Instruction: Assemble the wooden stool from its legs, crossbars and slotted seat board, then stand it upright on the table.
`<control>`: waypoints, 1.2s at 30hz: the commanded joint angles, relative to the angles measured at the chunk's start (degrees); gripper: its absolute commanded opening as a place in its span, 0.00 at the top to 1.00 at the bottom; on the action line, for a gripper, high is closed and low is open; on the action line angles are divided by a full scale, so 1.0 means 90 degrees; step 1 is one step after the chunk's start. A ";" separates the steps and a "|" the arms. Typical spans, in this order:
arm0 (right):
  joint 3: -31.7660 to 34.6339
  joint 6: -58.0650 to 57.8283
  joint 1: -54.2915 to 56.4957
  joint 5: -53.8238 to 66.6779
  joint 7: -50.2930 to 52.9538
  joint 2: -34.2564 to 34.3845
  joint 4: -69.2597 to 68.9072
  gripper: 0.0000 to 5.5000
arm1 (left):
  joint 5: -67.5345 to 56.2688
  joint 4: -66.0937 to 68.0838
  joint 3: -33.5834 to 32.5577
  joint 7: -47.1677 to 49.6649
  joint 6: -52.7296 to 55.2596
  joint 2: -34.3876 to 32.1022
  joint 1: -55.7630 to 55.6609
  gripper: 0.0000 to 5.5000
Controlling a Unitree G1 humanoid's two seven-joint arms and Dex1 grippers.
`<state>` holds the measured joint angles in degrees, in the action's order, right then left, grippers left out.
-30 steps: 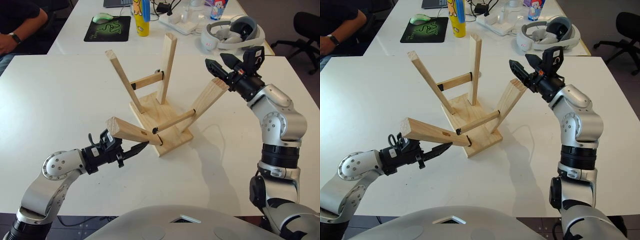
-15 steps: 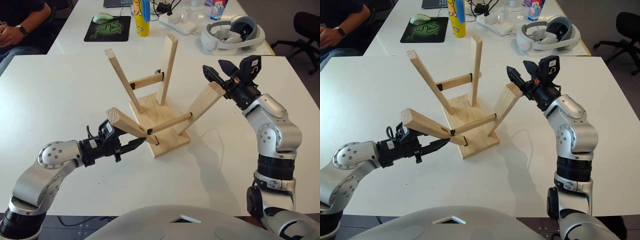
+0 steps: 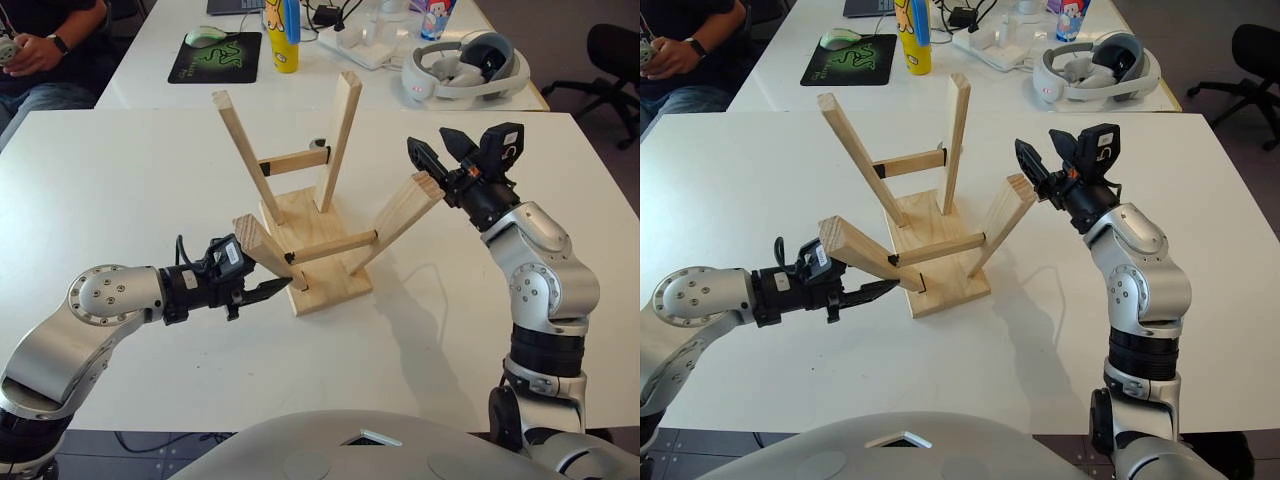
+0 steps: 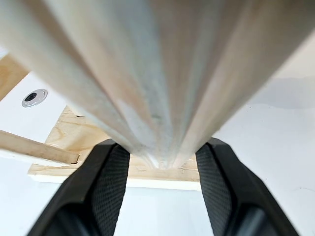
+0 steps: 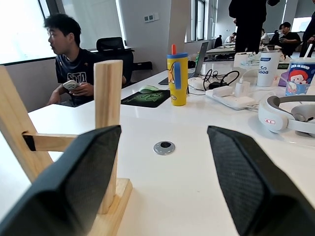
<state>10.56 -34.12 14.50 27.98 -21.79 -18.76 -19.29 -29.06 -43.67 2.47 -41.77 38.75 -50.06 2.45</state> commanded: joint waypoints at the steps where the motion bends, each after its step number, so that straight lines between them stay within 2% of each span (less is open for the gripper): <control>1: -0.0019 -0.0012 0.0008 0.0077 0.0088 0.0031 -0.0216 0.41 | 0.0192 0.0085 0.0062 0.0026 0.0159 -0.0139 0.0170 0.63; 8: -0.0063 -0.0021 0.0391 0.0135 0.0176 0.0018 -0.0409 0.41 | 0.0305 0.0162 0.0296 -0.0047 0.0310 -0.0338 -0.0148 0.63; 17: -0.0789 -0.0378 0.0774 0.0080 0.0823 0.0450 -0.1404 0.41 | 0.0500 0.0844 0.1111 -0.0769 0.0655 -0.0846 -0.1445 0.63; 25: -0.0925 -0.0432 0.0748 0.0048 0.1131 0.0623 -0.1605 0.41 | 0.1020 0.1872 0.1609 -0.1053 0.0015 -0.1048 -0.0968 0.63; 32: -0.0911 -0.0444 0.0796 0.0044 0.1249 0.0685 -0.1654 0.41 | 0.1683 0.2071 0.1926 -0.1223 -0.0369 -0.0961 -0.0652 0.81; 36: -0.0913 -0.0435 0.0744 0.0024 0.1256 0.0679 -0.1674 0.41 | 0.1527 0.2235 0.1413 -0.1109 -0.0189 -0.0762 -0.0912 0.91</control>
<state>2.41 -37.55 20.91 28.04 -10.82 -12.56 -33.36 -14.66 -24.67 18.46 -52.47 36.07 -57.70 -3.86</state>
